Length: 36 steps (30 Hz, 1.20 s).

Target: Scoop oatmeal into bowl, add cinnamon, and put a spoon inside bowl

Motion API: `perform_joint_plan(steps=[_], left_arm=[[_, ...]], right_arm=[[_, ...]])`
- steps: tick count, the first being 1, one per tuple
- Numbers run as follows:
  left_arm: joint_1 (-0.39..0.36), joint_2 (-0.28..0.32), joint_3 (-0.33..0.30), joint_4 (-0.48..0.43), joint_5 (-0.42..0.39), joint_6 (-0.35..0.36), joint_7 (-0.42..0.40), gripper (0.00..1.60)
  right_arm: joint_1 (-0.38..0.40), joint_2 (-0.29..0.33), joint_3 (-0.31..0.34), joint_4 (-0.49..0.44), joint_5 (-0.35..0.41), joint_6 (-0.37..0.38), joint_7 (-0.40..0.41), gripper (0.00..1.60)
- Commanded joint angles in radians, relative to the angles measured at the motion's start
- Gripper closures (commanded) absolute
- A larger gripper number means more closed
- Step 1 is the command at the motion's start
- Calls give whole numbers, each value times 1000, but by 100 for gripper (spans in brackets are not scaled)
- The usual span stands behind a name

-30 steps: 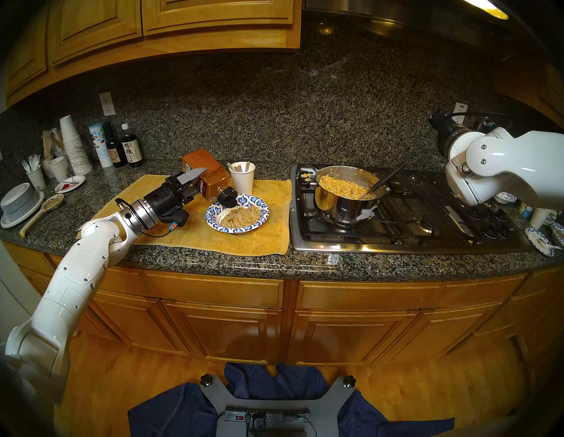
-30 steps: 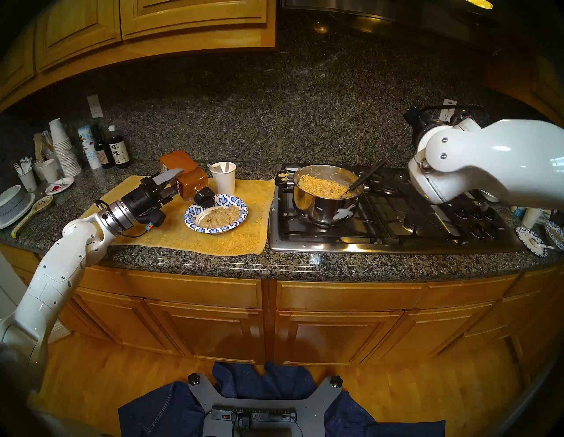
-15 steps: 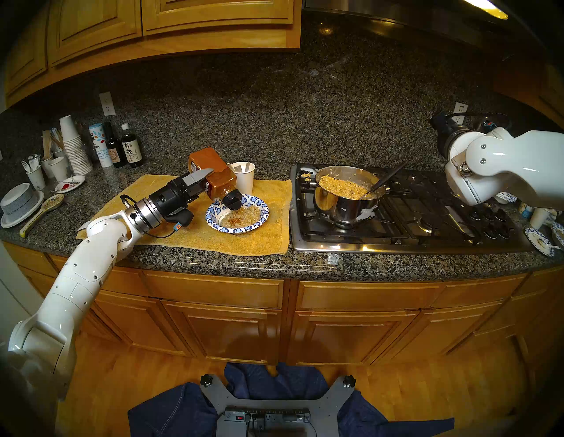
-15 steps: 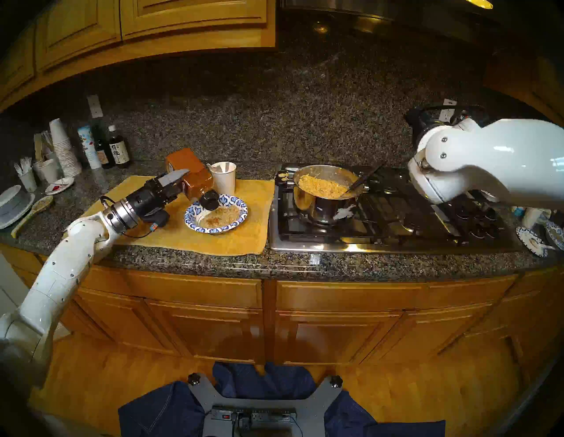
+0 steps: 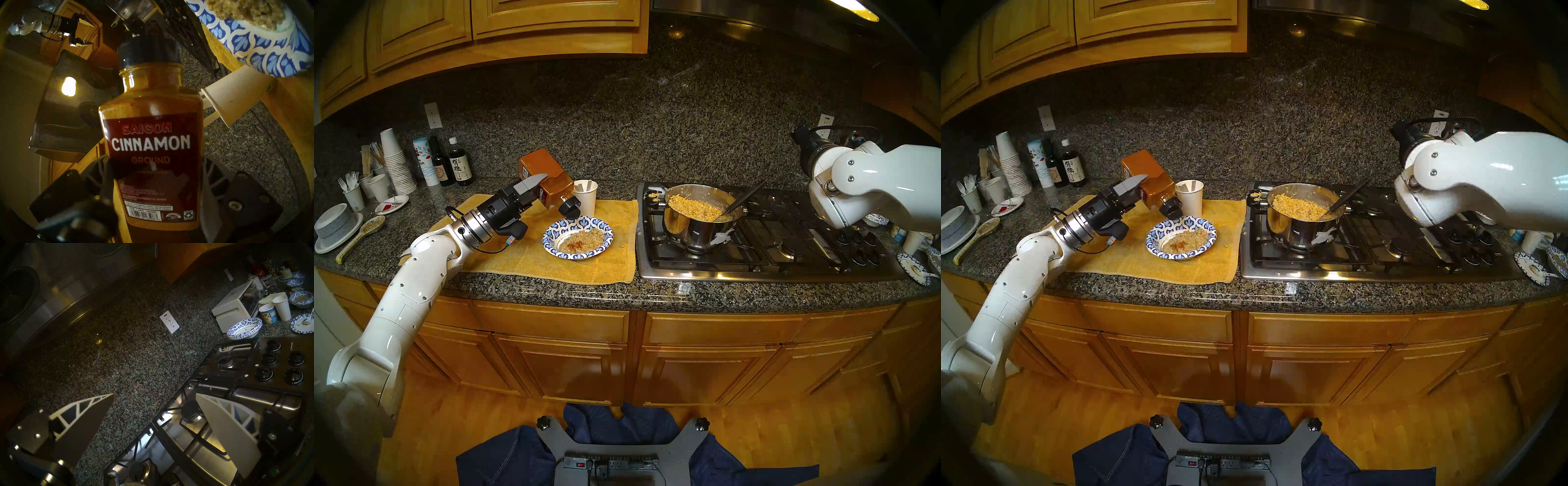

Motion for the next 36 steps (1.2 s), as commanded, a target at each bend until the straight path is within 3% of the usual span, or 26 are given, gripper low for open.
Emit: perform_joint_plan(steps=[1, 15, 36], left_arm=[[-111, -7, -5, 30, 21, 30, 76, 160], [-140, -37, 70, 127, 135, 56, 236, 160], [-242, -58, 42, 207, 174, 99, 331, 160]], right_arm=[[33, -4, 19, 11, -13, 0, -31, 0], [36, -6, 18, 11, -14, 0, -38, 0], [37, -9, 15, 11, -6, 0, -29, 0]])
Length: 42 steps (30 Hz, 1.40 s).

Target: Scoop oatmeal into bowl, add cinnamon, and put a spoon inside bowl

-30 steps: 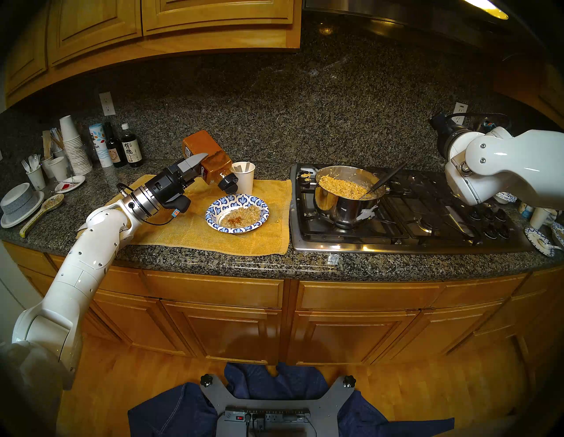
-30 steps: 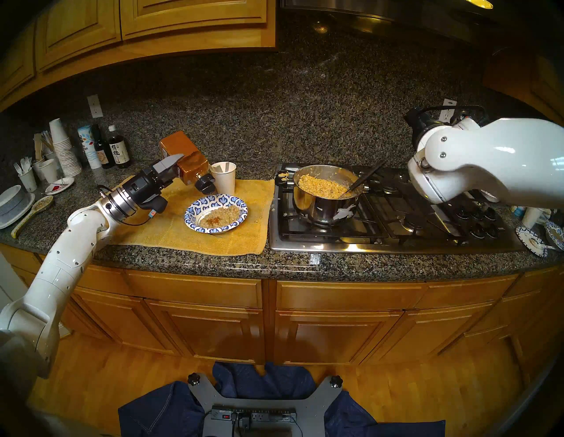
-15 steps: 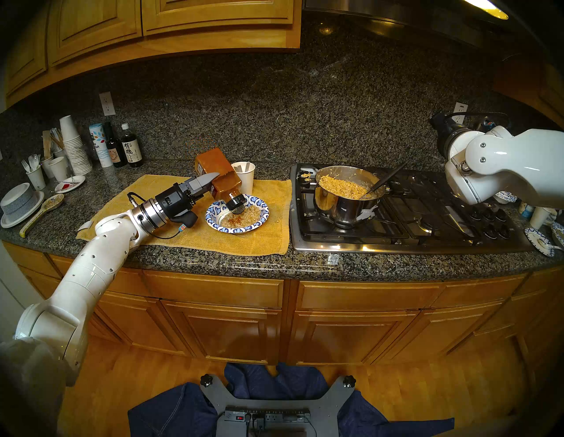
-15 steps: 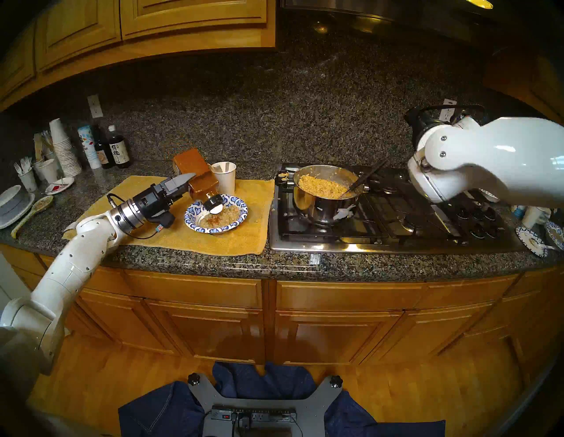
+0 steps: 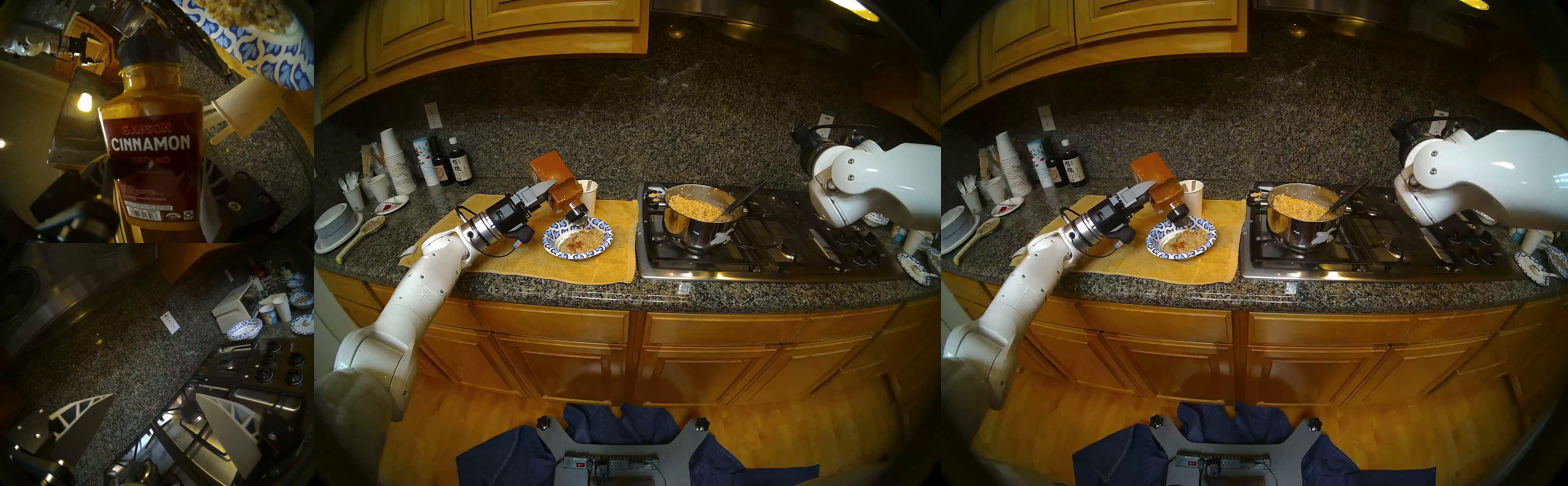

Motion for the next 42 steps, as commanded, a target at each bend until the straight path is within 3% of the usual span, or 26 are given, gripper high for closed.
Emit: perform_joint_plan(steps=[1, 18, 42], left_arm=[[-95, 6, -32, -8, -7, 25, 67, 160], [-160, -11, 0, 98, 47, 64, 203, 160], [-216, -23, 40, 197, 126, 94, 309, 160]], right_arm=[[32, -2, 18, 11, -12, 0, -30, 0], [35, -4, 19, 10, -15, 0, -41, 0], [37, -4, 20, 9, -23, 0, -54, 0]])
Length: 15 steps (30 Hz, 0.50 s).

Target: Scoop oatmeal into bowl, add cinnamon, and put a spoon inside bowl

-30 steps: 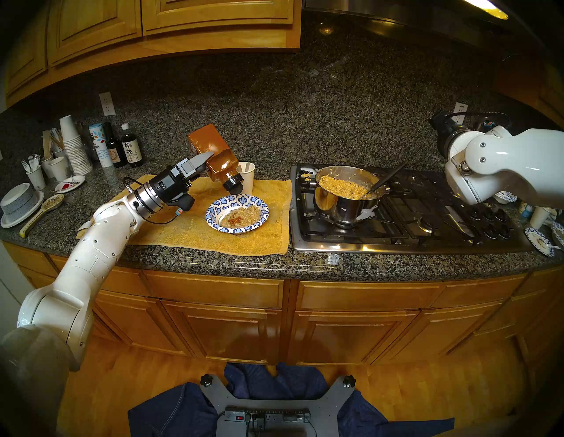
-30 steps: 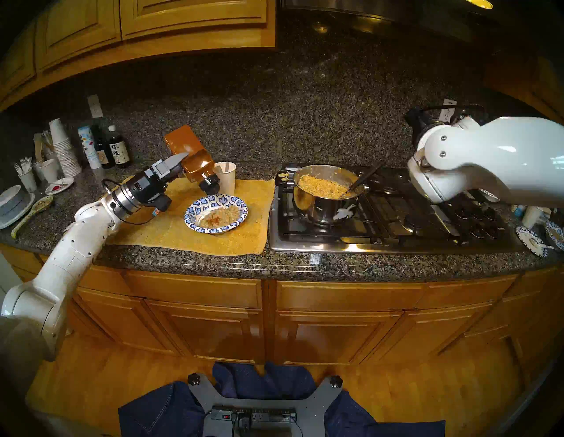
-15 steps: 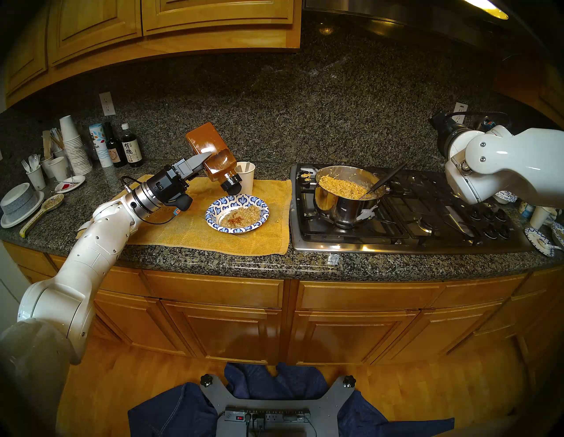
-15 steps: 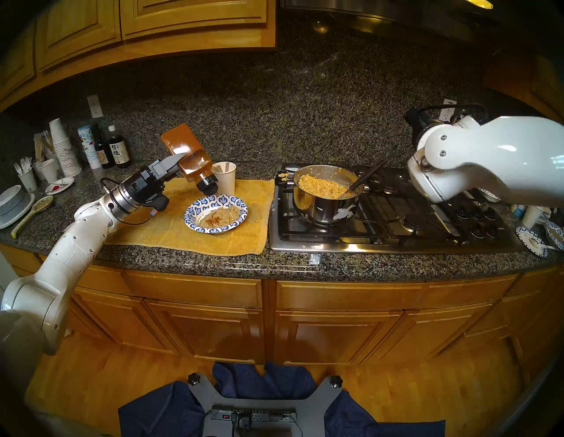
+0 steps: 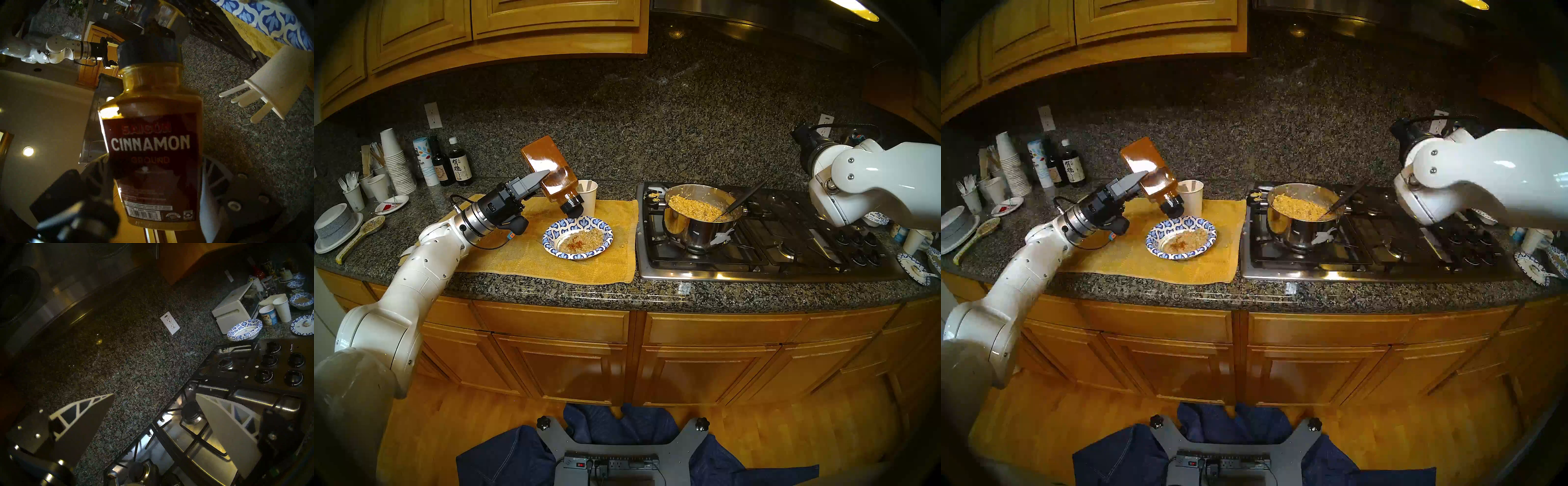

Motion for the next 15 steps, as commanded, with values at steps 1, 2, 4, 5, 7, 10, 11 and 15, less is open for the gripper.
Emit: perform_joint_plan(steps=[1, 2, 4, 5, 7, 10, 11, 15], left_arm=[[-80, 9, -1, 1, 12, 14, 32, 160], [-81, 10, -1, 7, 17, 20, 32, 160], [-84, 10, 0, 15, 24, 27, 32, 160], [-86, 9, 1, 20, 27, 30, 32, 160], [-90, 9, 1, 26, 37, 44, 19, 160], [-99, 11, 1, 33, 48, 54, 3, 160], [-103, 10, 0, 37, 51, 55, 2, 160], [-116, 9, -2, 37, 65, 59, -15, 160]], right_arm=[[32, 0, 21, 9, -23, 0, -52, 0], [32, 0, 21, 9, -24, 0, -53, 0], [32, 0, 22, 9, -25, 0, -55, 0], [32, 0, 21, 9, -25, 0, -54, 0], [32, 0, 22, 9, -25, 0, -54, 0], [32, 0, 21, 9, -24, 0, -52, 0], [32, 0, 21, 9, -23, 0, -51, 0], [32, 0, 20, 9, -22, 0, -49, 0]])
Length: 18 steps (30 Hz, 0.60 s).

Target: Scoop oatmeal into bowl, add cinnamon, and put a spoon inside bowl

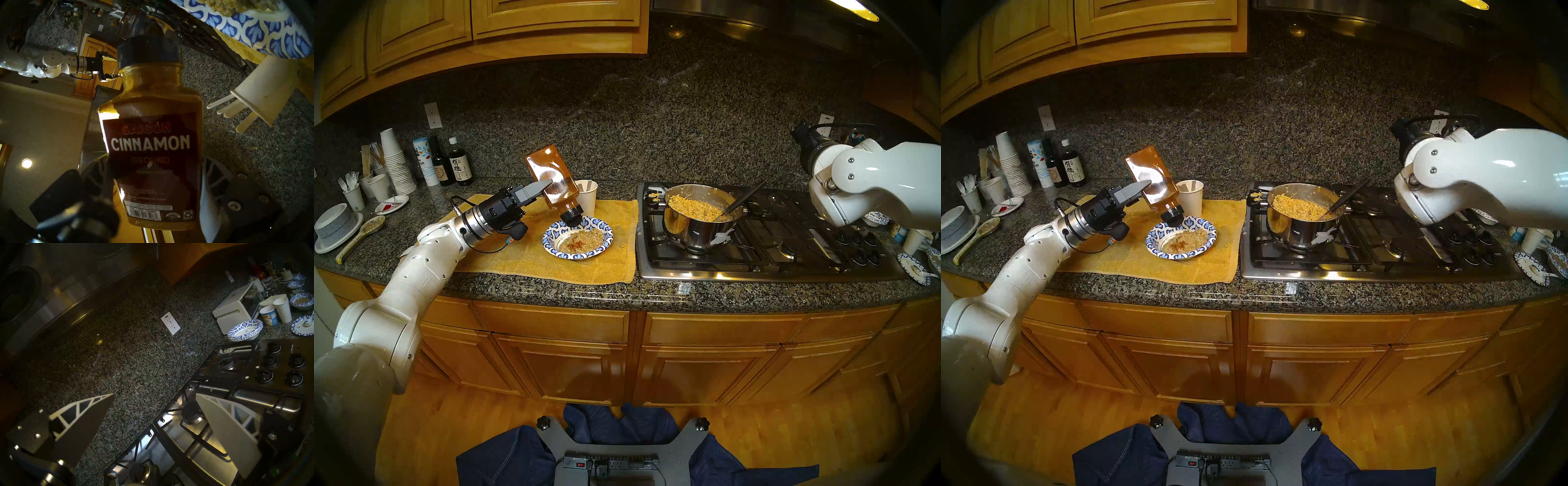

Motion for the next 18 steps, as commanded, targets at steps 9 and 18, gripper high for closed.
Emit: perform_joint_plan(steps=[9, 18], left_arm=[[-126, -55, -64, -32, -37, 9, -65, 160], [-84, -63, -78, -58, -45, -25, -73, 160]], right_arm=[[30, -1, 16, 11, -10, 0, -31, 0], [32, -1, 20, 9, -22, 0, -55, 0]])
